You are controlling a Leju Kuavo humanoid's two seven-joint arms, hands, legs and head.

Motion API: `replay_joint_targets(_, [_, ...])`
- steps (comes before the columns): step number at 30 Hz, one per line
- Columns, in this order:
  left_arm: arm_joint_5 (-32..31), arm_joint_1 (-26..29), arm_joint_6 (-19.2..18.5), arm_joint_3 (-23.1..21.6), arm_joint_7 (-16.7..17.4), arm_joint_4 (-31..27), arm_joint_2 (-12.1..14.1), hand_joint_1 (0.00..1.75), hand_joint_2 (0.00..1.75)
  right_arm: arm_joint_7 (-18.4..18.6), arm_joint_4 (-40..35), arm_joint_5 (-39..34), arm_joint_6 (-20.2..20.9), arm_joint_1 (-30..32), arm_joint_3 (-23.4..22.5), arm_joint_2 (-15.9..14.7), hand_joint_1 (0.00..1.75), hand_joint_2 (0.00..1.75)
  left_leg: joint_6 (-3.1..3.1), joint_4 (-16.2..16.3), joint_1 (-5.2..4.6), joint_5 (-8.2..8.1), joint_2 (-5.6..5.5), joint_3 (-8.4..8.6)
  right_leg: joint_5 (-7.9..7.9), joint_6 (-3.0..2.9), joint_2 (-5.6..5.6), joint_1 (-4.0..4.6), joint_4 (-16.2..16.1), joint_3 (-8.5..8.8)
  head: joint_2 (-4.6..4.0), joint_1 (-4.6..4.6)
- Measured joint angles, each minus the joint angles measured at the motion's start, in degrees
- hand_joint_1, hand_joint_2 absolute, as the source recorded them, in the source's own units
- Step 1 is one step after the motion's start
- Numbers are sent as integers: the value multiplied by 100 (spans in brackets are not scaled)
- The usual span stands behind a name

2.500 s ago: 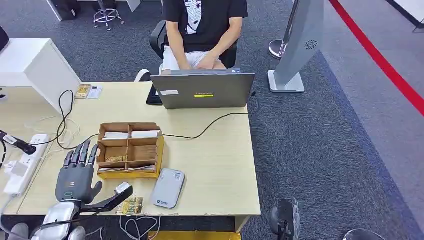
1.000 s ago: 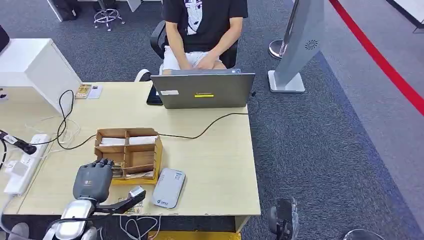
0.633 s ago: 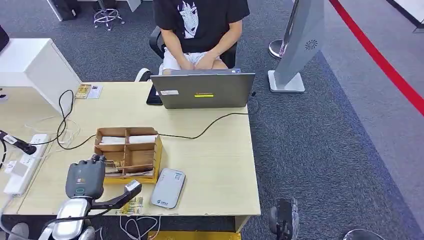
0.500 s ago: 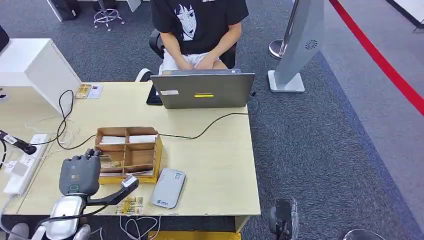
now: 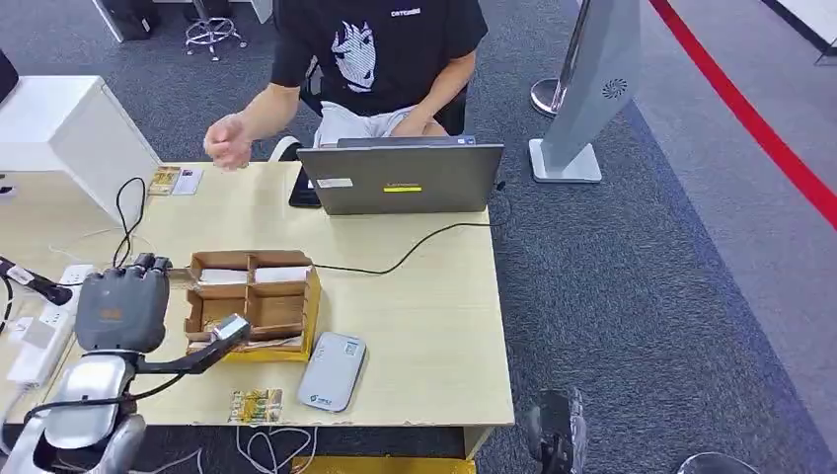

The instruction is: Pass the card to the sensor for recognition and then transmit it.

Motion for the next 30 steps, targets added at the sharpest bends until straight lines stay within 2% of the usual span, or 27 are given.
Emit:
replay_joint_targets(4, [2,-342,-99,499,-333,394,114,175,175,0,66,77,24,-65,15,18,0,175,-3,0,1,2,2,2,2,-3,2,1,2,-2,0,-2])
replay_joint_targets(11, [2,-565,-176,1003,-394,820,197,175,175,0,157,105,77,-117,35,44,0,175,-2,0,1,2,1,0,1,-2,3,0,3,-2,0,-2])
replay_joint_targets(20, [2,-605,-44,1227,-508,943,188,175,175,0,219,99,75,-139,88,61,0,175,-2,0,0,2,1,-1,1,-2,2,0,3,-1,0,0])
replay_joint_targets(21, [2,-603,-35,1240,-523,943,182,155,175,0,223,90,75,-140,94,61,0,175,-2,0,0,2,2,-1,2,-2,3,0,3,-1,0,0])
replay_joint_targets(22, [2,-599,-23,1264,-543,943,167,119,175,0,225,90,73,-139,107,61,0,175,-2,0,0,2,4,-1,2,-3,4,0,3,-2,0,-2])
replay_joint_targets(23, [2,-594,-3,1281,-551,940,158,103,175,0,227,83,68,-139,114,61,0,175,-2,0,0,2,5,-1,2,-3,5,0,3,-2,0,-2])
replay_joint_targets(26, [2,-564,61,1299,-617,912,110,103,175,0,230,70,48,-139,116,61,0,175,-2,0,0,2,2,-1,1,-2,4,0,3,-2,0,-2])
replay_joint_targets(27, [0,-543,76,1308,-628,890,90,24,175,0,232,66,44,-139,116,61,0,175,-2,0,0,1,1,-2,1,-2,3,0,2,-3,0,-2])
replay_joint_targets(28, [2,-525,83,1310,-632,875,72,0,175,0,232,64,40,-139,118,61,0,175,-2,0,0,1,0,-2,1,-2,2,0,2,-3,0,0])
replay_joint_targets(30, [0,-507,104,1314,-639,870,42,0,175,0,232,59,33,-139,118,61,0,175,-2,0,0,1,0,-2,1,-2,2,0,2,-3,0,0])
